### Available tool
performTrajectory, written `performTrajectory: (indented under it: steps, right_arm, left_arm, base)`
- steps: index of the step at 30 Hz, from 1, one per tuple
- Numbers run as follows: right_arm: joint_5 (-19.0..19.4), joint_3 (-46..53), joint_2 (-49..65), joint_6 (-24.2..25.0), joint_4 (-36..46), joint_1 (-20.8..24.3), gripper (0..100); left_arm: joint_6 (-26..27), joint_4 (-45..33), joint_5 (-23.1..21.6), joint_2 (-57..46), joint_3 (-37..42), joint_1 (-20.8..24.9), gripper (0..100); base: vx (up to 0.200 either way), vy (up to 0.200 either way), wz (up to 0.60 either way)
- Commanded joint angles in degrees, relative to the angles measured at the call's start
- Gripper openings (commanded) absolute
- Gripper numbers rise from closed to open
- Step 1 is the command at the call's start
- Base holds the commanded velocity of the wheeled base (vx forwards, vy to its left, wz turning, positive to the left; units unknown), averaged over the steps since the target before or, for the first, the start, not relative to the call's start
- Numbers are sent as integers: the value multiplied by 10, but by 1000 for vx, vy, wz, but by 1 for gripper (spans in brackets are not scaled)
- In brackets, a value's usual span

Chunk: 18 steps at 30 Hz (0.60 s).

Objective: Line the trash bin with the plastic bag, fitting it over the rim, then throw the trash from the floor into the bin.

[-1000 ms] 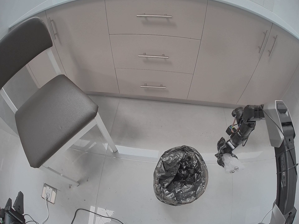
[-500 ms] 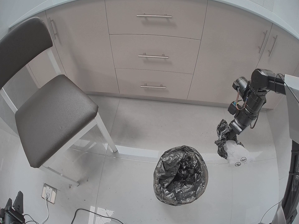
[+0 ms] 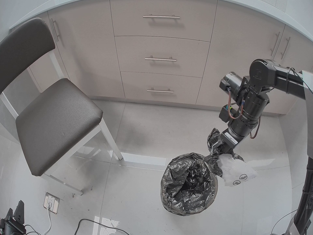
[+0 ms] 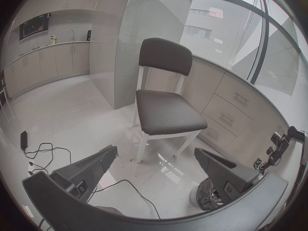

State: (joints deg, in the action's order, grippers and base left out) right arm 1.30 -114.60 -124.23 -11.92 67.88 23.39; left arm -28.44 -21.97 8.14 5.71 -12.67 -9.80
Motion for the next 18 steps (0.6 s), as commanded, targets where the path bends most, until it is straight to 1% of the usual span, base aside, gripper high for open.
performTrajectory:
  steps: [1, 4, 7, 16, 18]
  right_arm:
    - [-6, 0, -39, 25, -21, 27, 0]
    - [-6, 0, -65, 45, -43, 32, 0]
    - [-5, 0, -83, 59, -48, 45, 0]
    - [-7, 0, -138, 67, -99, 60, 0]
    - [-10, 0, -160, 82, -115, 63, 0]
  left_arm:
    - [0, 0, 0, 1, 0, 0, 100]
    - [0, 0, -1, 1, 0, 0, 100]
    - [0, 0, 0, 1, 0, 0, 100]
    - [0, 0, -1, 1, 0, 0, 100]
    - [-1, 0, 0, 1, -1, 0, 100]
  base:
    - [0, 0, 0]
    - [0, 0, 0]
    - [0, 0, 0]
    - [0, 0, 0]
    - [0, 0, 0]
